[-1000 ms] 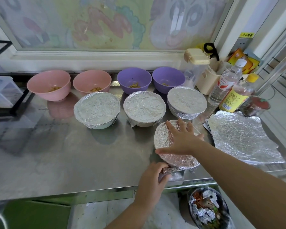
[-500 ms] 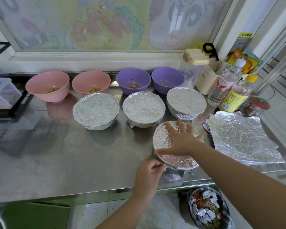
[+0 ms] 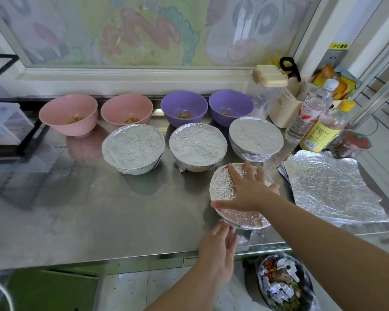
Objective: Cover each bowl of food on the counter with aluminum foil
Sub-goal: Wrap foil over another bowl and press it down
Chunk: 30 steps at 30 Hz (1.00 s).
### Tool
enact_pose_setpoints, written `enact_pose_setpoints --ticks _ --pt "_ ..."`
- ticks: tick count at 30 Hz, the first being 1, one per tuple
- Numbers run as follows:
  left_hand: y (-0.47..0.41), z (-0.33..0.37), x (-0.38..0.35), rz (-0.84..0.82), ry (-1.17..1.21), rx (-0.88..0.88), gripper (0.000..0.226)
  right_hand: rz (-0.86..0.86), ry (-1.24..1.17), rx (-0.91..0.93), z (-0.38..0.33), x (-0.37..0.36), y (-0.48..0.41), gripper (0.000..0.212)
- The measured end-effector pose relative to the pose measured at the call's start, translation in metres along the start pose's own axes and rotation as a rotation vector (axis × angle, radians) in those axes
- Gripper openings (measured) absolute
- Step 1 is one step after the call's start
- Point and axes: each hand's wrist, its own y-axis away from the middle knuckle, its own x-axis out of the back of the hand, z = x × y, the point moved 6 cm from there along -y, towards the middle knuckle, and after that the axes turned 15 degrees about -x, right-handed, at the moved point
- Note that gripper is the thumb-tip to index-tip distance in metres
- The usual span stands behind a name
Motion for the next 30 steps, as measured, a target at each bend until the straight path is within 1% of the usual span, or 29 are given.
enact_pose_setpoints --ticks 4,7,9,11,12,13,15,16,19,21,24,27,28,30 --pt "0.003 0.003 -0.014 0.058 0.030 0.034 0.021 0.010 0.006 -0.003 0.000 -0.001 -0.001 0.135" --pt "0.009 0.022 -0.034 -0.015 0.003 0.029 0.020 0.020 0.009 -0.010 0.000 -0.002 -0.001 0.135" --pt "0.015 0.039 -0.043 -0.015 -0.029 -0.003 0.015 0.030 0.012 -0.019 0.000 -0.003 -0.002 0.135" --pt "0.018 0.055 -0.049 -0.001 -0.080 -0.052 0.026 0.040 0.019 -0.029 -0.001 -0.005 -0.002 0.134" --pt "0.019 0.060 -0.051 -0.018 -0.101 -0.050 0.028 0.045 0.022 -0.035 -0.001 -0.006 -0.002 0.134" --pt "0.020 0.060 -0.053 -0.038 -0.069 0.007 0.030 0.048 0.021 -0.041 -0.001 -0.007 -0.002 0.134" --pt "0.025 0.060 -0.059 -0.070 0.027 0.131 0.047 0.050 0.014 -0.053 -0.002 -0.009 -0.003 0.135" --pt "0.022 0.058 -0.058 -0.057 0.079 0.154 0.048 0.051 0.012 -0.058 -0.002 -0.010 -0.004 0.136" --pt "0.008 0.055 -0.053 0.009 0.104 0.172 0.043 0.051 0.009 -0.064 -0.003 -0.011 -0.003 0.137" --pt "0.002 0.053 -0.053 0.014 0.125 0.181 0.040 0.050 0.010 -0.069 -0.003 -0.011 -0.003 0.138" --pt "-0.008 0.051 -0.051 0.047 0.050 0.197 0.045 0.048 0.018 -0.079 -0.002 -0.011 -0.003 0.137" --pt "-0.013 0.052 -0.054 -0.012 -0.067 0.210 0.043 0.042 0.029 -0.084 -0.003 -0.011 -0.001 0.135" --pt "-0.019 0.051 -0.052 -0.016 -0.107 0.210 0.047 0.043 0.028 -0.085 -0.004 -0.011 -0.001 0.134" --pt "-0.033 0.050 -0.048 -0.026 -0.189 0.216 0.062 0.054 0.020 -0.084 -0.004 -0.011 0.000 0.135"
